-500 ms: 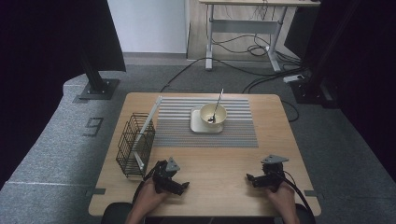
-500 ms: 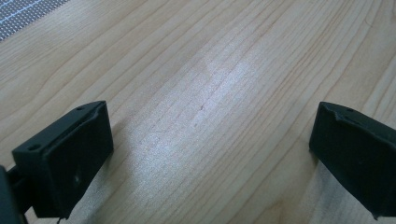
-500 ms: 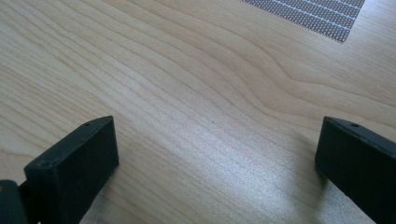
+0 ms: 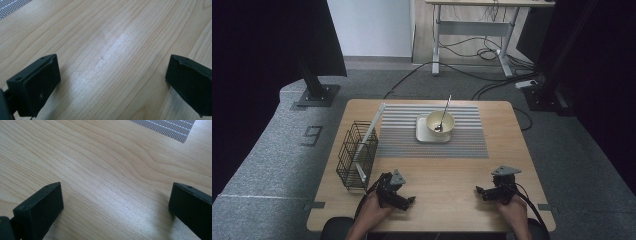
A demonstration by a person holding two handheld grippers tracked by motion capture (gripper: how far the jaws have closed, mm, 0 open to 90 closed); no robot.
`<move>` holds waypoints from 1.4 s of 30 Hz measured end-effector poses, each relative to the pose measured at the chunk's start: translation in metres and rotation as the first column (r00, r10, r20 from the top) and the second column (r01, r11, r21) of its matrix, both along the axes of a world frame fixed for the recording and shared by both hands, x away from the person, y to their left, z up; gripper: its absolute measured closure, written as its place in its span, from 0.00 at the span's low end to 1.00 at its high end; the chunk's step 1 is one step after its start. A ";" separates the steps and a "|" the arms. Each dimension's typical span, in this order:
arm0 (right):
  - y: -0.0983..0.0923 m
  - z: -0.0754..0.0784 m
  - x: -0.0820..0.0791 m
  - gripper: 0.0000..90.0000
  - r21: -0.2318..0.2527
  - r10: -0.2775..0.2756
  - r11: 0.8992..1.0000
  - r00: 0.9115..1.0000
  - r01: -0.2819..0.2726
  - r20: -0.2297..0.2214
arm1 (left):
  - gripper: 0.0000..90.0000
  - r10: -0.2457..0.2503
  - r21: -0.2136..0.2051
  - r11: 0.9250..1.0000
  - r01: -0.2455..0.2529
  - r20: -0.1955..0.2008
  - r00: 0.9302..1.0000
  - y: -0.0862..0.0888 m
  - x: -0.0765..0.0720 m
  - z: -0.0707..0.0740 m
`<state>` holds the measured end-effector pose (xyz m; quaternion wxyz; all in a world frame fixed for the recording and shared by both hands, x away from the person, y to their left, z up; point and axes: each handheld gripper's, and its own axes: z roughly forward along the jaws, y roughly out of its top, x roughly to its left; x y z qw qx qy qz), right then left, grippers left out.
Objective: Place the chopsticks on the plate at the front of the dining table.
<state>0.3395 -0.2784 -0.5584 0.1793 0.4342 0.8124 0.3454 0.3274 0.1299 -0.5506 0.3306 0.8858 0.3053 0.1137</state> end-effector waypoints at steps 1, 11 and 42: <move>0.000 0.000 0.000 0.00 0.000 0.000 1.000 1.000 0.000 0.000 | 0.00 0.000 0.000 1.000 0.000 0.000 1.000 0.000 0.000 0.000; 0.001 0.000 0.002 0.00 0.000 0.016 1.000 1.000 -0.016 -0.001 | 0.00 0.000 0.000 1.000 0.000 0.000 1.000 0.000 0.000 0.000; 0.021 0.046 -0.005 0.01 0.115 0.070 0.991 0.997 -0.071 0.017 | 0.00 -0.001 0.000 1.000 0.001 0.000 1.000 0.000 0.000 0.000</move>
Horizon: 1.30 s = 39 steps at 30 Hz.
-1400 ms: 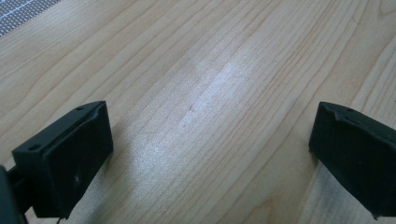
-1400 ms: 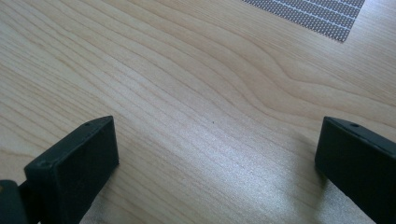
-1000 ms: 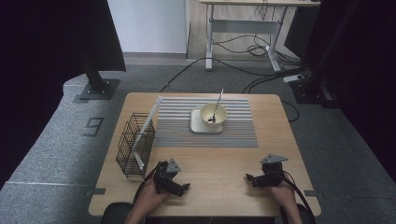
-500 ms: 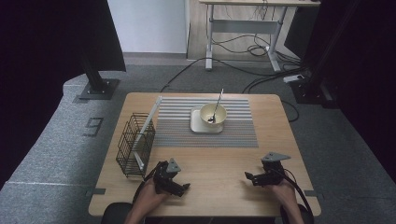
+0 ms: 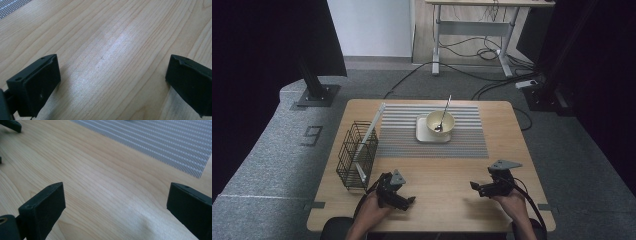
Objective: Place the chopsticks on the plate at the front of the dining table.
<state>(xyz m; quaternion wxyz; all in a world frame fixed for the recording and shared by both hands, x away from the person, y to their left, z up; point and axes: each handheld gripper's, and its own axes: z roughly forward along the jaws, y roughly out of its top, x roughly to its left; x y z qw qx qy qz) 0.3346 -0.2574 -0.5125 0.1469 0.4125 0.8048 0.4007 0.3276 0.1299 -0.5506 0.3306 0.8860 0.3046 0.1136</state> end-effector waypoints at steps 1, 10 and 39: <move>0.000 0.000 0.000 0.01 0.000 0.000 1.000 1.000 0.000 0.000 | 0.00 0.000 0.000 1.000 0.000 0.000 1.000 0.000 0.000 0.000; 0.015 0.026 -0.001 0.00 -0.010 0.016 1.000 0.998 -0.015 0.061 | 0.00 -0.001 0.001 1.000 0.001 0.001 1.000 0.000 0.000 0.000; 0.093 0.090 0.013 0.00 0.011 0.192 0.981 0.977 -0.194 0.095 | 0.00 0.003 -0.004 1.000 -0.003 -0.001 1.000 0.000 0.000 0.000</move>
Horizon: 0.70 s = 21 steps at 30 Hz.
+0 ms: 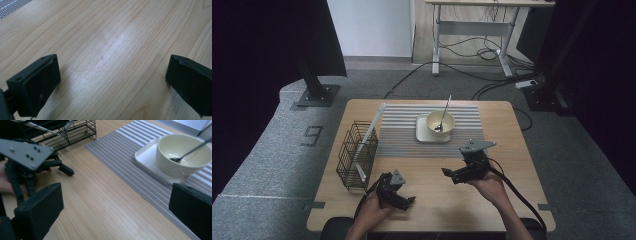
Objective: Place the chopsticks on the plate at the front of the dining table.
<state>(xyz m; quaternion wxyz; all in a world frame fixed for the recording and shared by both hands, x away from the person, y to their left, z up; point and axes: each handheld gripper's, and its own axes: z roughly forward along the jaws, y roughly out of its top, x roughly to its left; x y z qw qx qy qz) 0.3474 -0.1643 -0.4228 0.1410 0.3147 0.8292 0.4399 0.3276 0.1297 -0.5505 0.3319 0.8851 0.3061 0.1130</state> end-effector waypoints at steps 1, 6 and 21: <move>0.003 0.003 0.001 0.00 -0.005 0.005 1.000 1.000 -0.005 0.000 | 0.00 0.000 0.000 1.000 0.000 0.000 1.000 0.000 0.000 0.000; 0.011 0.018 0.005 0.00 0.008 0.025 1.000 1.000 -0.025 0.014 | 0.00 -0.002 -0.001 1.000 0.002 0.000 1.000 0.000 0.000 0.000; 0.050 0.046 0.014 0.00 0.011 0.115 0.993 0.993 -0.116 0.023 | 0.00 -0.003 -0.001 1.000 0.003 -0.001 1.000 -0.001 0.000 0.000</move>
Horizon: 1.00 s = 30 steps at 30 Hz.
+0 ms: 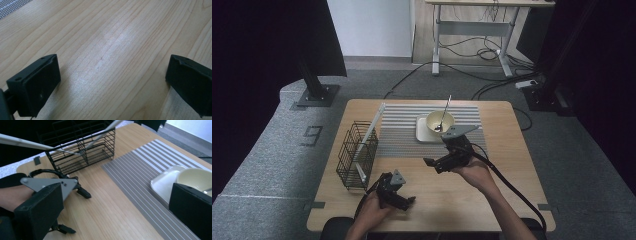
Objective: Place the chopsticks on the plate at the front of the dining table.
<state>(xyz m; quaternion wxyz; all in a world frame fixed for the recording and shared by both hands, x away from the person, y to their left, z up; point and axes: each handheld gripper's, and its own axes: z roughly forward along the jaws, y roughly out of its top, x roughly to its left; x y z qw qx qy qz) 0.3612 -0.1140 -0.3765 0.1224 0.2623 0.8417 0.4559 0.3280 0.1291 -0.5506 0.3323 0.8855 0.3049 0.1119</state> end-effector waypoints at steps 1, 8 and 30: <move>0.004 0.001 0.000 0.00 -0.001 0.008 1.000 1.000 -0.008 -0.001 | 0.00 0.000 0.000 1.000 0.000 0.000 1.000 0.000 0.000 0.000; 0.027 0.006 0.001 0.00 0.015 0.055 0.998 0.998 -0.055 -0.014 | 0.00 -0.001 0.001 1.000 0.001 0.000 1.000 0.000 0.000 0.000; 0.094 0.015 -0.006 0.00 -0.018 0.178 0.984 0.984 -0.179 -0.018 | 0.00 -0.001 0.002 1.000 0.001 0.000 1.000 0.000 0.000 0.000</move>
